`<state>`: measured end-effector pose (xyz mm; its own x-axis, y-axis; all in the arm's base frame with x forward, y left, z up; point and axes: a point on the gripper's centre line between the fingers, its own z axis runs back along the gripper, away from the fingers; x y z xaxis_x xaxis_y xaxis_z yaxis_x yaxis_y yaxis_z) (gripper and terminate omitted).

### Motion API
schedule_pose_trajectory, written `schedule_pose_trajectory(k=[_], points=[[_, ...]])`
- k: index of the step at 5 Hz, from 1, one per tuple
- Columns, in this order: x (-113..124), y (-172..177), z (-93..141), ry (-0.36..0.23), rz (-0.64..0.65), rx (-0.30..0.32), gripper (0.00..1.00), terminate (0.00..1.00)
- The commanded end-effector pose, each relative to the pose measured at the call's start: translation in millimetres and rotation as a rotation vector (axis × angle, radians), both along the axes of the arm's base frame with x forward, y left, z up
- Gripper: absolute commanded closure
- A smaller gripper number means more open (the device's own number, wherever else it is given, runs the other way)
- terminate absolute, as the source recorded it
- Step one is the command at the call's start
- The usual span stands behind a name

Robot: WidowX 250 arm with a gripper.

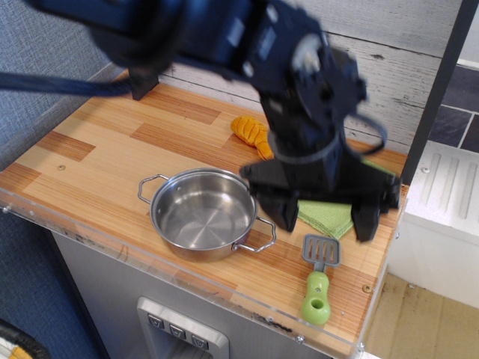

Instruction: Place the green spatula to the right of the silver pot.

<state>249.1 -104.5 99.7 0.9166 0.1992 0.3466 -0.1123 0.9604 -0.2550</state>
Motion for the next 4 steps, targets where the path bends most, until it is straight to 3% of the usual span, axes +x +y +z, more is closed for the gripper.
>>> schedule_pose_trajectory(k=[1, 3, 4], points=[[1.1, 7.1, 33.9, -0.061, -0.015, -0.061, 0.00, 0.00], [1.1, 7.1, 33.9, -0.061, -0.015, -0.061, 0.00, 0.00], [1.1, 7.1, 33.9, -0.061, -0.015, -0.061, 0.00, 1.00]])
